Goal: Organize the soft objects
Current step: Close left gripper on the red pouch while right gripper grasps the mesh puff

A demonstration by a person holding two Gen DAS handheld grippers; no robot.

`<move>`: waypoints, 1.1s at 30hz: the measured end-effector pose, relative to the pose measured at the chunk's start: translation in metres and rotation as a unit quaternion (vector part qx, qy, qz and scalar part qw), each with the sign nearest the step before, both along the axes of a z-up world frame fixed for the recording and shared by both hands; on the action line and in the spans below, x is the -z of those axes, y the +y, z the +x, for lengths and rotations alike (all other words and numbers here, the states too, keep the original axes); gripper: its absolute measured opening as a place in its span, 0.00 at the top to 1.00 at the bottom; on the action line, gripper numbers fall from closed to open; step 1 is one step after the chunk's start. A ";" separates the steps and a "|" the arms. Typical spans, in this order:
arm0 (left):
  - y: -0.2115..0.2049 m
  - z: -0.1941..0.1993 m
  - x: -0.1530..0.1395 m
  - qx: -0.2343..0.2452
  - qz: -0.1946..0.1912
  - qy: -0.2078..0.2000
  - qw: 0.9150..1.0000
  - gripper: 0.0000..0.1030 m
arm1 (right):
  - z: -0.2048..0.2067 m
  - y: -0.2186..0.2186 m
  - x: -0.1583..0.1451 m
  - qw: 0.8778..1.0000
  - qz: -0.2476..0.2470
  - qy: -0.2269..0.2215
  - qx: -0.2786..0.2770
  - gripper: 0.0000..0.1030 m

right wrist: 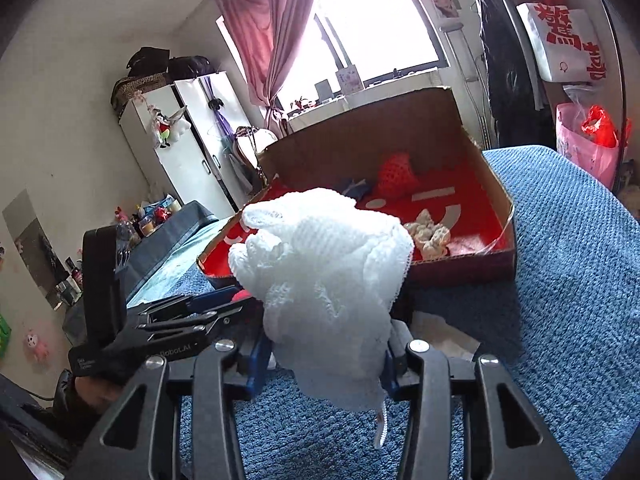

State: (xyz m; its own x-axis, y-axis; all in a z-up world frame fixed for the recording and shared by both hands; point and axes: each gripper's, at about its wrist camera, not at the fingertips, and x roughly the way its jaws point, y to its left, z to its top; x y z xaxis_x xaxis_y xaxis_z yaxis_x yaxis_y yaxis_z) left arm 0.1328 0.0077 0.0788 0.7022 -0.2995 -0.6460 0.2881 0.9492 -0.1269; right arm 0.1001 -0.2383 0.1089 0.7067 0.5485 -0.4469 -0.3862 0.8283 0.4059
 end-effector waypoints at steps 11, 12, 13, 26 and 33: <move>0.007 -0.016 -0.017 0.003 -0.012 -0.026 1.000 0.51 | 0.005 -0.003 -0.004 1.000 0.000 -0.004 0.012 0.55; 0.007 -0.016 -0.018 0.002 -0.012 -0.027 1.000 0.51 | 0.005 -0.003 -0.004 1.000 -0.001 -0.005 0.013 0.55; 0.008 -0.016 -0.020 0.002 -0.014 -0.028 1.000 0.51 | 0.005 -0.003 -0.004 1.000 -0.002 -0.006 0.014 0.55; 0.018 0.025 -0.063 0.004 -0.006 -0.056 0.998 0.51 | 0.064 0.012 -0.057 0.997 -0.056 -0.041 0.018 0.54; 0.021 0.095 -0.065 0.003 0.022 -0.013 1.000 0.51 | 0.141 0.030 -0.048 0.994 -0.108 -0.001 0.006 0.54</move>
